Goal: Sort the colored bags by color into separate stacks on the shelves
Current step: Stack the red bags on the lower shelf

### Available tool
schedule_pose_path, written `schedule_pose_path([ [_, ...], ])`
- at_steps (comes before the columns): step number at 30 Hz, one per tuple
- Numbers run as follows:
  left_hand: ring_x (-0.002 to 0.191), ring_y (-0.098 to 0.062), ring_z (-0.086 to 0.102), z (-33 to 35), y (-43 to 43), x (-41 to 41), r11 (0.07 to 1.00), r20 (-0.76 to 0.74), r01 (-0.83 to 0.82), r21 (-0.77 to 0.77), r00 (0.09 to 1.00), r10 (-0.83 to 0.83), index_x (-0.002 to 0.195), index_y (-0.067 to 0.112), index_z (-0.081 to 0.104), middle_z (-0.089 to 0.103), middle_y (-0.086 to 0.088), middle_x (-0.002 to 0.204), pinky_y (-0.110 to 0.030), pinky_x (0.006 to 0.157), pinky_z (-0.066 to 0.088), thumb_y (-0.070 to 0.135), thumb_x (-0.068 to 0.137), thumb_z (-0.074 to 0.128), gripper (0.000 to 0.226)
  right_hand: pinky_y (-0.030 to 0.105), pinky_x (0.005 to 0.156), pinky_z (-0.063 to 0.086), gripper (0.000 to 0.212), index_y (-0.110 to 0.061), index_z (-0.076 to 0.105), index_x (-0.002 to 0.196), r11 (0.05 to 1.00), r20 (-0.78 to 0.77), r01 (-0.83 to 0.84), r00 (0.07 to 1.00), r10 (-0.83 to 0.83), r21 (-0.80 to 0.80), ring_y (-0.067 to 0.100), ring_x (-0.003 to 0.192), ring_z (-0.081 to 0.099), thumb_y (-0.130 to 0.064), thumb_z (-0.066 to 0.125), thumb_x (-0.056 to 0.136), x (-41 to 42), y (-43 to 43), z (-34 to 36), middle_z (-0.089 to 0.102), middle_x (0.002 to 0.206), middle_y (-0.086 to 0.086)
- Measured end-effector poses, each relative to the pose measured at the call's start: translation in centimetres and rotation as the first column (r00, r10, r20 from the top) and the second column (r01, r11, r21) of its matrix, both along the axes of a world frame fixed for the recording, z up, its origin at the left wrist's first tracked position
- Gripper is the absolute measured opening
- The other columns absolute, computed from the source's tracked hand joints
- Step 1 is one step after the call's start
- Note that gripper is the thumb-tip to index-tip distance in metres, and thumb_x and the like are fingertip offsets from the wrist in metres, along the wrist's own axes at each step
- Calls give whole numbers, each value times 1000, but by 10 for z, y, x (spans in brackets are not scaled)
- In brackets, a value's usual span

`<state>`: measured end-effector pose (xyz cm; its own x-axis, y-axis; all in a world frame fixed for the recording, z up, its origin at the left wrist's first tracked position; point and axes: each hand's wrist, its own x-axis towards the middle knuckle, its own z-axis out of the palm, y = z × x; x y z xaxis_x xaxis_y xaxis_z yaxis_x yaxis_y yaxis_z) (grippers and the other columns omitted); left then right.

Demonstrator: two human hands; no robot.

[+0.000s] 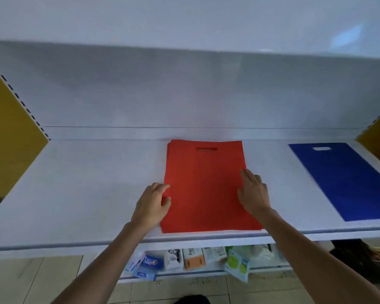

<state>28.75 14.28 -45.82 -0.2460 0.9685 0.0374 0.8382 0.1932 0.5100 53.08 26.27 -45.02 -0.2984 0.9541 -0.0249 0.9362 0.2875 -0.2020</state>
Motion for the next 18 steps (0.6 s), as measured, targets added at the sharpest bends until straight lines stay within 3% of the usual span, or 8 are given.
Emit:
schedule_pose_path([
  [3,120,-18,44,-6,2,1,998,-29,-37,-42,999,36,134,17,47,48,-3,131,-25,99,37,26,93,50,42,41,104,31,55,-17,13,149,997,55,59,997,-57,-45,26,134,27,-23,35,98,0,3,-7,15,155,3],
  [5,118,-17,45,-7,1,3,996,-11,-65,-55,998,65,135,19,45,46,-4,129,-25,98,39,27,93,49,43,41,103,33,53,-17,15,148,994,67,102,993,-99,-43,29,131,30,-24,34,99,-2,3,-8,23,150,9],
  [11,121,-16,43,-4,-7,16,994,-30,-38,-102,999,35,138,21,39,43,-2,134,-26,98,40,35,90,51,52,40,102,36,52,-5,31,142,982,-193,161,965,-179,-102,34,123,39,-3,38,91,-7,-4,-6,45,137,15],
  [13,126,-18,37,1,-11,20,989,-101,0,-145,995,-14,141,22,34,40,-2,139,-29,103,37,43,90,48,57,41,99,41,53,-5,32,142,984,-238,131,958,-157,-122,34,117,47,-1,38,89,-4,-9,-1,45,136,16],
  [16,135,-24,28,17,-15,24,975,-91,-2,-222,996,-19,146,23,23,26,-6,150,-36,109,31,47,92,43,63,43,84,50,52,-7,34,138,983,-275,108,950,-146,-149,35,99,56,0,38,87,1,-23,17,43,131,18],
  [18,136,-26,27,35,-21,25,975,-74,-19,-221,997,3,147,21,21,23,-8,151,-37,109,31,45,93,42,62,41,83,49,51,-5,33,138,985,-268,109,953,-141,-131,36,102,55,2,38,88,5,-37,36,38,135,18],
])
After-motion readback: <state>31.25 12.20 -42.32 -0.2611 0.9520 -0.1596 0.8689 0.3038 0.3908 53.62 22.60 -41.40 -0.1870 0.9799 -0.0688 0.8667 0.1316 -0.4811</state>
